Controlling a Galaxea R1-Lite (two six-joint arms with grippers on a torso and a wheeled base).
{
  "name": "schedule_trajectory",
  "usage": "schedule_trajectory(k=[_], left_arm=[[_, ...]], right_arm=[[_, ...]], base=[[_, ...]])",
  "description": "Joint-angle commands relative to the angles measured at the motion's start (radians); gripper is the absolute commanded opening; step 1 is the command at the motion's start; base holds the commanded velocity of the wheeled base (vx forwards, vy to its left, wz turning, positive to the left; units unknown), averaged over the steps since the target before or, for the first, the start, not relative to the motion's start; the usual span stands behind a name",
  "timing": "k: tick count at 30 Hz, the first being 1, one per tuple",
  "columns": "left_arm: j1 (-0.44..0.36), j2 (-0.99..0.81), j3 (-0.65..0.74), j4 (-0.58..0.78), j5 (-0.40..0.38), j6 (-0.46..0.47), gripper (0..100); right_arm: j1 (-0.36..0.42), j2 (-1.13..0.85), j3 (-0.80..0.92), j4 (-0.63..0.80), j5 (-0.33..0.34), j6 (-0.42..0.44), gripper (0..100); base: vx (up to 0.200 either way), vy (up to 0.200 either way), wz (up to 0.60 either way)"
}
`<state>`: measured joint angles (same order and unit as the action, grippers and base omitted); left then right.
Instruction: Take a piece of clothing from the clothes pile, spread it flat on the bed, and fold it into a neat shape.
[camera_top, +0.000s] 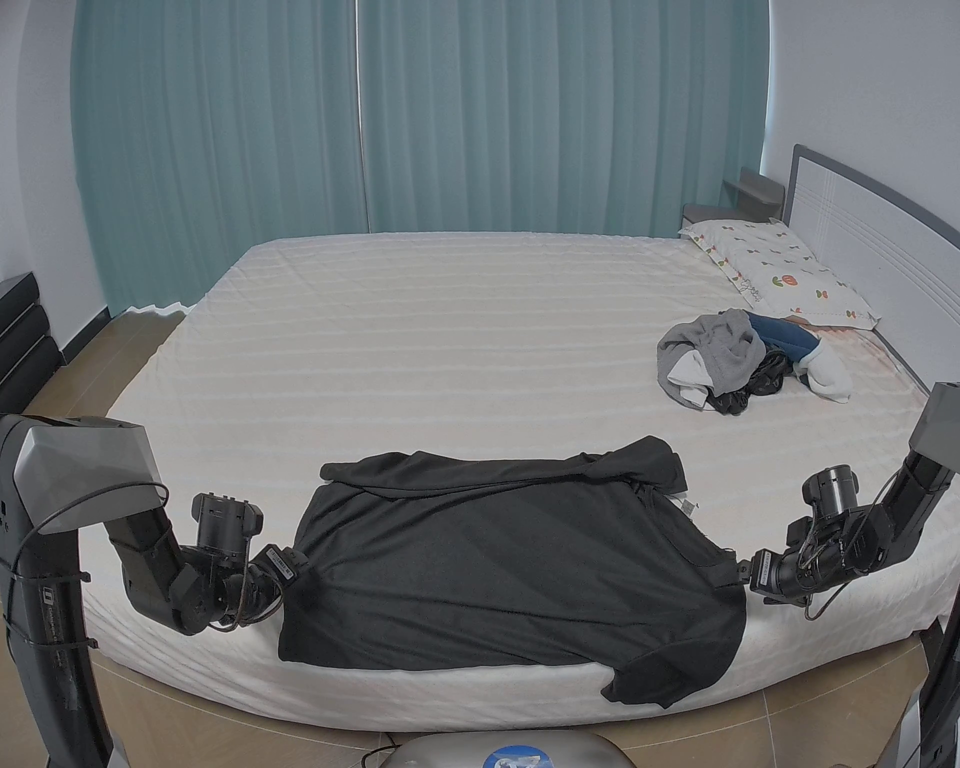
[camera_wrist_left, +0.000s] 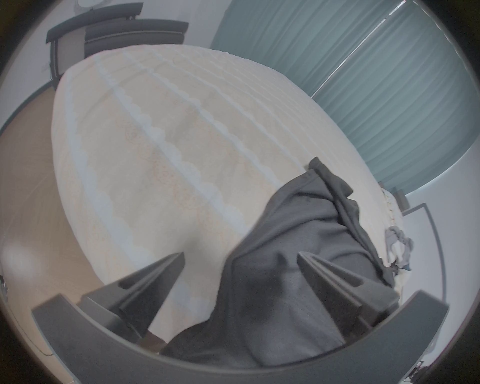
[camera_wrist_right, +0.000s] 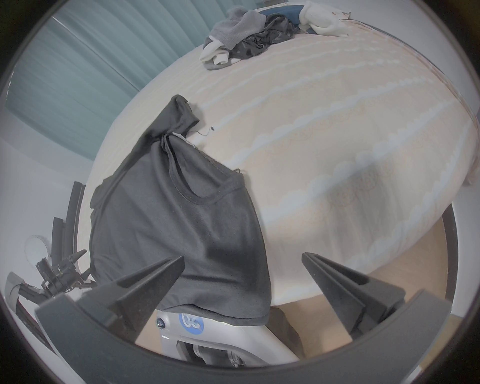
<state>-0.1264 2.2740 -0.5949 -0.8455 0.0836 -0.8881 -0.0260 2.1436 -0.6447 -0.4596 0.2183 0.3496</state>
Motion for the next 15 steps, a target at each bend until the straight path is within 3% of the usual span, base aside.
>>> schedule_trajectory(k=[1, 2, 4, 15], left_arm=[[0.037, -0.059, 0.043, -0.032, -0.064, 0.008, 100], [0.050, -0.082, 0.079, -0.060, -0.134, 0.015, 100], [0.053, -0.097, 0.109, -0.093, -0.182, 0.032, 100], [0.059, -0.103, 0.119, -0.158, -0.206, 0.038, 100]], right_arm=[[-0.002, -0.022, -0.003, -0.024, 0.013, 0.028, 100], [-0.002, -0.028, -0.003, -0.060, 0.032, 0.060, 100], [-0.002, -0.028, -0.001, -0.103, 0.044, 0.103, 100], [0.000, -0.033, -0.003, -0.243, 0.081, 0.262, 100]], base=[[0.000, 0.000, 0.00], [0.000, 0.000, 0.00], [0.000, 0.000, 0.00], [0.000, 0.000, 0.00]])
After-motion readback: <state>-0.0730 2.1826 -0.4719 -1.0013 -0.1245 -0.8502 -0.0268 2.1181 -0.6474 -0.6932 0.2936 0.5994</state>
